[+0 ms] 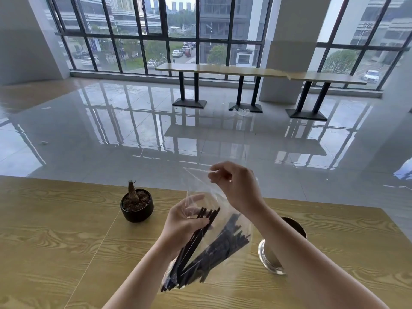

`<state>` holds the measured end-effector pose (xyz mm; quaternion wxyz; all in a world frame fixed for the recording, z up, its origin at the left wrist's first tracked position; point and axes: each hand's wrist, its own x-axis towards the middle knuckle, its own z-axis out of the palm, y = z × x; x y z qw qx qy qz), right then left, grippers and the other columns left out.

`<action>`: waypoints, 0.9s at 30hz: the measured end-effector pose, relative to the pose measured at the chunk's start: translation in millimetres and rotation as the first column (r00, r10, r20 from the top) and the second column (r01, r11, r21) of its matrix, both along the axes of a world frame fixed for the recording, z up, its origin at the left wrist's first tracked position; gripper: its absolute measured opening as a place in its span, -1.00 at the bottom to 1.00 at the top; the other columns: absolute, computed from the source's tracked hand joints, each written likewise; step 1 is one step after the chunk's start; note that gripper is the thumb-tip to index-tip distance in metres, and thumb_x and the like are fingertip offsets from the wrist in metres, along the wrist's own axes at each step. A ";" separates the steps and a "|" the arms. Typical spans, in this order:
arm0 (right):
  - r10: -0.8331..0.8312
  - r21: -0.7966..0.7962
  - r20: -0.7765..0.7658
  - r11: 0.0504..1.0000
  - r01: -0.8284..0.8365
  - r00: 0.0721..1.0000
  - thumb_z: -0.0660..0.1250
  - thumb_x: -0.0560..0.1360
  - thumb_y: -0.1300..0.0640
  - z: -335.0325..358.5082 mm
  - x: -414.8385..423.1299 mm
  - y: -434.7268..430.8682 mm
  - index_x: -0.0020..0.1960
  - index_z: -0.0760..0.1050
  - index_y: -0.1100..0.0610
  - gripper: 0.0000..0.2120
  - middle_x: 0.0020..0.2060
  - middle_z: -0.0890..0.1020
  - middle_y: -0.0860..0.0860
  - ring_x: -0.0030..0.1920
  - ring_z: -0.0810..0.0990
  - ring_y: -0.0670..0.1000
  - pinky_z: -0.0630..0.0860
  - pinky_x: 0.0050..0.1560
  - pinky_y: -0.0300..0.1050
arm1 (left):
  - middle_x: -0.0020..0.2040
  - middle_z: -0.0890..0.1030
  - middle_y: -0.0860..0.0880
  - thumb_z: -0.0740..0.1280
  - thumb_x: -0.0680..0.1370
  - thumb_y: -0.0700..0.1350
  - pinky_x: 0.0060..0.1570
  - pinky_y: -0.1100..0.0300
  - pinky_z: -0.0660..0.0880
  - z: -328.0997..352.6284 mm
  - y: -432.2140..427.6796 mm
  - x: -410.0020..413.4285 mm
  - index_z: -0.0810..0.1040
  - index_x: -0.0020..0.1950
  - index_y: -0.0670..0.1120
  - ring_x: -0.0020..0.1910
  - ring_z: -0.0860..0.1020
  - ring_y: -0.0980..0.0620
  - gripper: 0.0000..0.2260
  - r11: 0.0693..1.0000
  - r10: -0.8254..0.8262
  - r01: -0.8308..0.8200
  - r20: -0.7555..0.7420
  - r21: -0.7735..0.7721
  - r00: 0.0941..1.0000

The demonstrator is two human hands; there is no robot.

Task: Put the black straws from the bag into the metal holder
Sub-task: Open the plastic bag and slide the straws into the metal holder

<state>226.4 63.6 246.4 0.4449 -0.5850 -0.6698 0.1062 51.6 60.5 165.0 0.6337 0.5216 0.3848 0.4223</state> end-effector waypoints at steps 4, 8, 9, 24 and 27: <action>0.075 0.069 0.230 0.993 -0.093 0.970 0.34 0.41 -0.33 -15.1 17.9 -17.7 0.31 0.57 0.06 -0.37 0.07 0.70 -0.06 0.08 0.64 -0.04 0.58 0.12 -0.11 | -0.04 0.70 -0.30 0.50 0.40 -0.37 -0.30 0.07 0.61 0.8 1.8 -8.3 0.57 0.25 0.01 -0.16 0.70 -0.28 -0.51 0.998 0.010 -0.002 0.108 -0.068 0.994; -0.032 0.162 0.451 0.986 -0.046 0.892 0.56 0.38 -0.09 -40.7 30.6 -20.3 0.16 0.69 0.08 -0.58 0.01 0.66 -0.01 0.06 0.55 0.07 0.60 0.02 0.01 | -0.01 0.67 -0.35 0.53 0.38 -0.35 -0.31 0.03 0.61 0.6 4.5 -15.1 0.60 0.23 0.02 -0.18 0.68 -0.27 -0.51 0.995 -0.029 0.044 0.165 -0.091 0.986; -0.063 0.203 0.422 0.979 -0.026 0.904 0.58 0.39 0.02 -42.5 30.0 -18.8 0.07 0.72 0.09 -0.71 -0.04 0.66 -0.01 0.02 0.54 0.06 0.60 -0.03 0.00 | -0.01 0.67 -0.35 0.53 0.38 -0.34 -0.31 0.04 0.61 0.5 4.4 -14.2 0.60 0.23 0.02 -0.18 0.68 -0.27 -0.52 0.994 -0.040 0.056 0.161 -0.092 0.986; -0.089 0.255 0.248 0.967 0.023 0.965 0.38 0.55 0.06 -6.8 14.8 -7.3 -0.08 0.67 0.16 -0.82 -0.21 0.71 0.02 -0.17 0.63 0.02 0.63 -0.09 0.06 | -0.02 0.67 -0.35 0.48 0.40 -0.40 -0.34 0.06 0.61 3.3 -2.2 -10.7 0.56 0.29 -0.06 -0.18 0.68 -0.31 -0.49 0.997 -0.054 0.058 0.082 -0.046 0.995; -0.105 0.225 0.125 0.971 0.075 0.987 0.43 0.55 0.15 15.2 25.8 -0.6 -0.03 0.69 0.17 -0.90 -0.23 0.74 0.02 -0.22 0.68 0.01 0.66 -0.09 0.04 | -0.03 0.68 -0.33 0.49 0.40 -0.39 -0.34 0.05 0.62 -2.1 -3.3 -16.6 0.55 0.30 -0.09 -0.17 0.68 -0.32 -0.50 0.999 -0.008 0.009 0.047 -0.038 0.999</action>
